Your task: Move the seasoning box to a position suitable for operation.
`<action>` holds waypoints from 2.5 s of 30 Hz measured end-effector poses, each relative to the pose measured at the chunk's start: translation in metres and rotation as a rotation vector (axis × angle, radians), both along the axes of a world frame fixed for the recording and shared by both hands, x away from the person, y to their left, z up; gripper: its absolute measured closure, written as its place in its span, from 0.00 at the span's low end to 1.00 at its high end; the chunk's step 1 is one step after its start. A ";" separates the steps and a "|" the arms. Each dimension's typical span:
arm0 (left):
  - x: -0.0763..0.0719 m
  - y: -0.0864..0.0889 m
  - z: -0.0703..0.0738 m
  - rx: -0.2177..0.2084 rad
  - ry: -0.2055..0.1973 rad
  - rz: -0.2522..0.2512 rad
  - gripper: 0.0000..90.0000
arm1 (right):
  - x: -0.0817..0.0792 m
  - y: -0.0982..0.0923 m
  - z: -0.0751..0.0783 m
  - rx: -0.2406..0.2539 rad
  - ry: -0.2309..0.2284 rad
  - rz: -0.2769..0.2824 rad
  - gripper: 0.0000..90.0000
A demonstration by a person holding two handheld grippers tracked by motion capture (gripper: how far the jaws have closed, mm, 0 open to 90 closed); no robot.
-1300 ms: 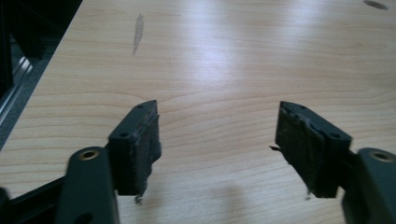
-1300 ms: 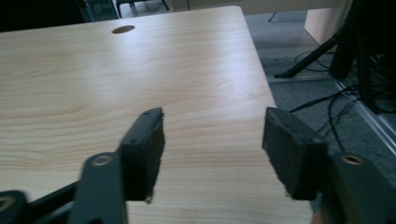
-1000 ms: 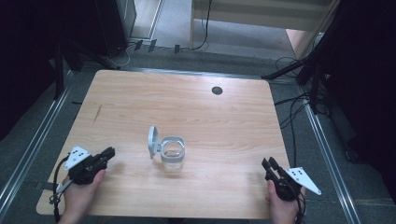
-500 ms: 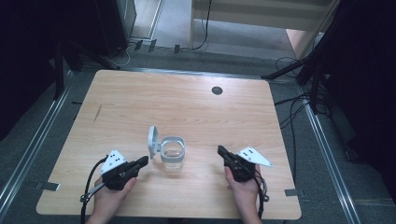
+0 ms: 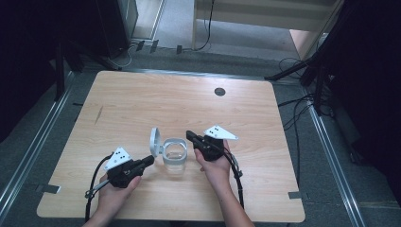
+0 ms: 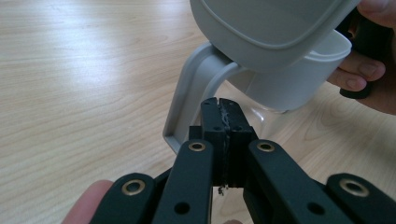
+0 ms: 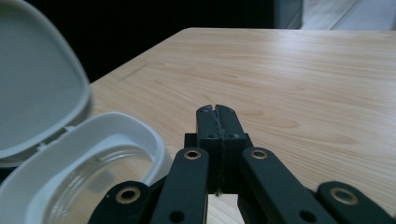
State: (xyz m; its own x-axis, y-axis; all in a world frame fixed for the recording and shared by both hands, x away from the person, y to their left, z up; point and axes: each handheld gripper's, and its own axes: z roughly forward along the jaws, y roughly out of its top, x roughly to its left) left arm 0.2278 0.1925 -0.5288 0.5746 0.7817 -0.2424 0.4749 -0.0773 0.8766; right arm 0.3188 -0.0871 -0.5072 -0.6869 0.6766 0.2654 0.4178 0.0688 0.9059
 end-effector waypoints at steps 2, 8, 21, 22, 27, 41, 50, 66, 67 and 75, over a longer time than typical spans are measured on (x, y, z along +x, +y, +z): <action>0.004 0.001 -0.001 0.001 -0.004 -0.001 1.00 | 0.002 0.002 0.000 0.013 0.008 0.029 1.00; 0.017 0.008 0.000 -0.019 0.004 0.012 1.00 | -0.003 0.002 -0.001 0.005 0.015 0.067 1.00; 0.039 0.010 -0.002 -0.058 0.008 0.054 1.00 | -0.029 0.006 -0.004 -0.006 0.006 0.087 1.00; 0.040 0.008 -0.002 -0.056 0.012 0.050 1.00 | -0.031 0.006 -0.005 -0.003 0.003 0.086 1.00; 0.043 0.001 -0.005 -0.055 0.018 0.033 1.00 | -0.042 0.008 -0.007 -0.006 0.000 0.066 1.00; 0.048 0.001 -0.012 -0.065 0.052 0.022 0.99 | -0.070 0.009 -0.010 -0.016 -0.005 0.032 1.00; -0.006 0.007 0.009 -0.062 0.030 0.063 1.00 | -0.075 0.002 -0.017 -0.016 0.013 0.016 1.00; -0.001 -0.019 0.006 -0.052 0.047 0.038 0.88 | -0.084 -0.013 -0.008 -0.029 0.027 -0.034 1.00; 0.000 -0.015 0.005 -0.045 0.035 0.046 0.84 | -0.081 -0.016 -0.007 -0.030 0.026 -0.054 1.00; 0.004 0.058 -0.013 -0.019 0.008 0.182 0.41 | -0.048 -0.029 0.009 -0.047 0.035 -0.108 1.00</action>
